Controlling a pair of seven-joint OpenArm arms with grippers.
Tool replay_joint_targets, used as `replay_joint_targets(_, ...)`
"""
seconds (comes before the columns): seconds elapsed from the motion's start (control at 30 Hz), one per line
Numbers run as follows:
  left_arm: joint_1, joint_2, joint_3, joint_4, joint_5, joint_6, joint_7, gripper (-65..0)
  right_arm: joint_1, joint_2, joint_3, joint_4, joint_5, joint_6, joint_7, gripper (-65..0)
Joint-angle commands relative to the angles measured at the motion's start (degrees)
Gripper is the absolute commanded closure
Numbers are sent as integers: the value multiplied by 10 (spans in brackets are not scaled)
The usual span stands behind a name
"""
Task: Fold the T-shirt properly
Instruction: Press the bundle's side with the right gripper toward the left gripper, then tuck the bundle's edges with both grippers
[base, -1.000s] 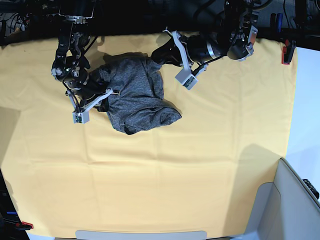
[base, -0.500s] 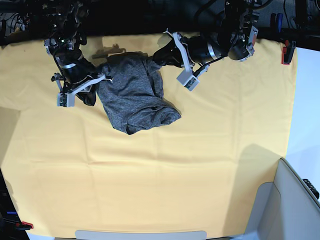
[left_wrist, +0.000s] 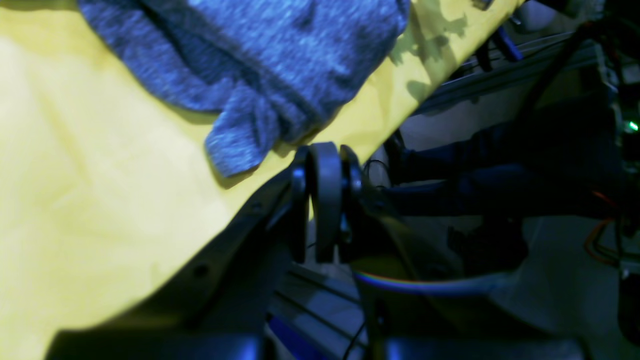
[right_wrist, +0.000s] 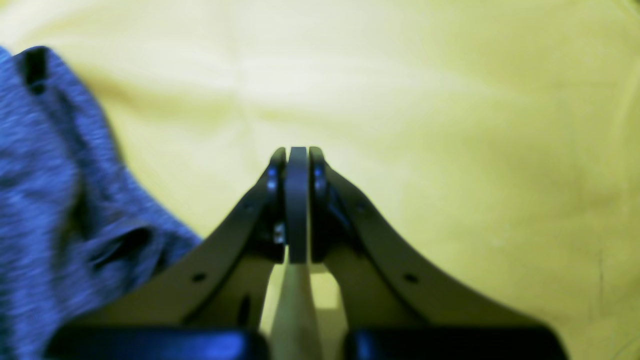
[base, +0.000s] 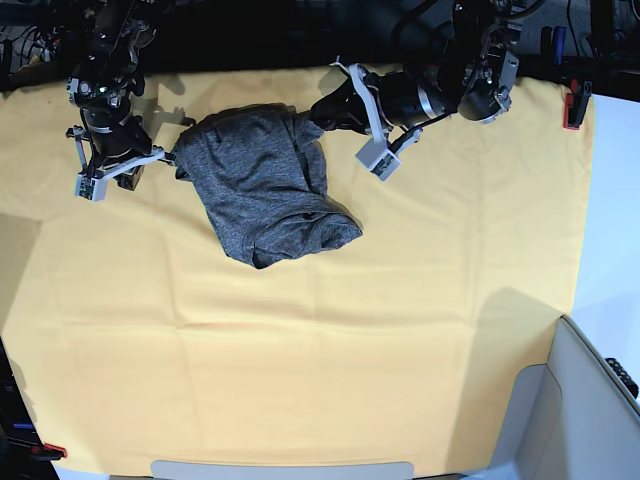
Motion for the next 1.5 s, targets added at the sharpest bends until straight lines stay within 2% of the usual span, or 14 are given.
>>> replay_joint_targets(0.0,-3,-1,-1,8,-11,-2,-12,-5,3,2,-11,10,5,1,12,0)
replay_joint_targets(0.5,-1,-3,-2,8,-11,-2,-12,-5,-84,7,-181,33,3,4,12,0)
replay_joint_targets(0.73,-2,-3,-2,8,-11,-2,-12,-5,-131,34,-241,79,3,-1,12,0)
replay_joint_targets(0.87,-2,-3,-2,8,-11,-2,-12,-5,-139,41,-225,83,1,-1,12,0)
replay_joint_targets(1.13,-2,-4,-2,8,-11,-2,-12,-5,-104,46,-97,83,2,-1,9,0)
replay_joint_targets(1.23,-2,-18,-3,8,-11,-2,-12,-5,-90,46,-62,96,5,-1,8,0)
replay_joint_targets(1.3,2,-29,-10,8,-11,-2,-34,-5,-92,41,-50,125,12,4,8,0)
replay_joint_targets(1.37,3,-41,-23,8,-11,-1,-61,-5,-97,42,-52,140,51,8,8,0)
replay_joint_targets(1.47,4,-52,-31,8,-11,-1,-75,-5,-107,46,-52,137,165,43,7,0)
